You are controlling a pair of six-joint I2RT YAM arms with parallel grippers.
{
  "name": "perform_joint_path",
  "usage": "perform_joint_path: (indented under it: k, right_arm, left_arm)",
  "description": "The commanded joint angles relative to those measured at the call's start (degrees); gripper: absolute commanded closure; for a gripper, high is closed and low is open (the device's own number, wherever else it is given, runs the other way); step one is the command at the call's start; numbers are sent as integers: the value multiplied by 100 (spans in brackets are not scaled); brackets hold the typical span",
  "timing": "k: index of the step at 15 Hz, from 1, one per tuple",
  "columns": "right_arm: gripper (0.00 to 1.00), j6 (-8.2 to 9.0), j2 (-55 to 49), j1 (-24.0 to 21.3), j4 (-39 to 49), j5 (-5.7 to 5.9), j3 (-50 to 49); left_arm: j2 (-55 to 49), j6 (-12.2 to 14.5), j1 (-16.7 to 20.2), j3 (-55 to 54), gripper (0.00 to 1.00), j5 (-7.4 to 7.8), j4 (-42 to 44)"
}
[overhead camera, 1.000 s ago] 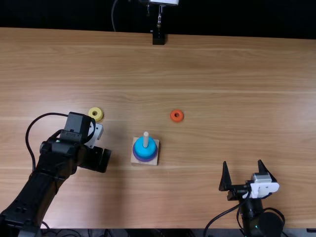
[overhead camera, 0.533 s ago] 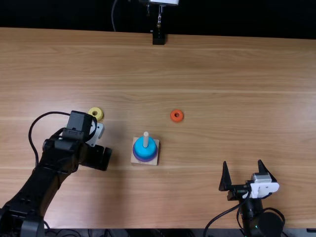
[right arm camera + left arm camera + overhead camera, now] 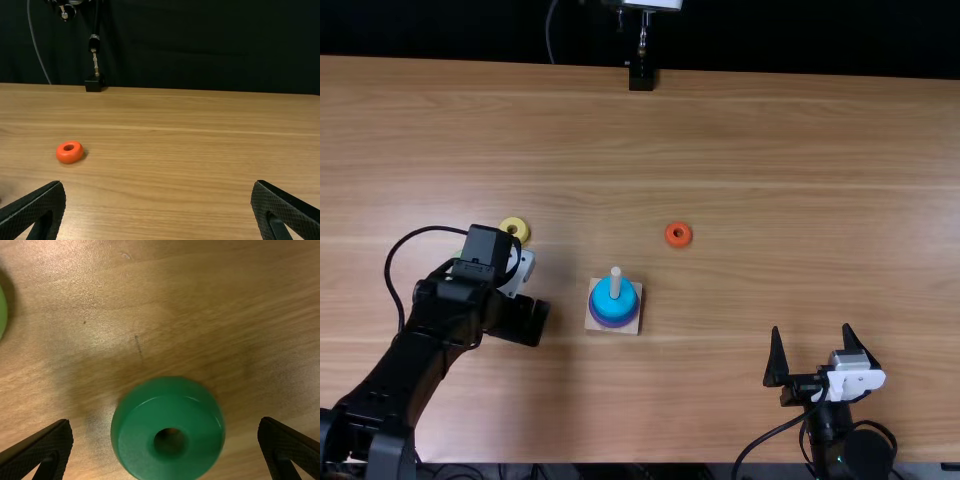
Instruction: Build the Hanoi tower: stack the rings onto the peg from bottom to top in this color order: purple, dark blue, light blue, dark green, light green, yellow, orange.
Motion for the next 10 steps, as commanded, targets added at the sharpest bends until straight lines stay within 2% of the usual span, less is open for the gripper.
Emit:
perform_joint_path:
  k: [1,7,10]
  right_arm:
    - [0,18,-73,-78,-92,-21,-69]
    - [0,7,-73,-78,-92,-21,-69]
    - [0,7,-73,-78,-102,-21,-69]
  left_arm:
    - [135,21,-55,171,0,-41,13]
    - [144,21,-99,136,0,-73,2]
    - [144,21,-126,119,0,-410,-8]
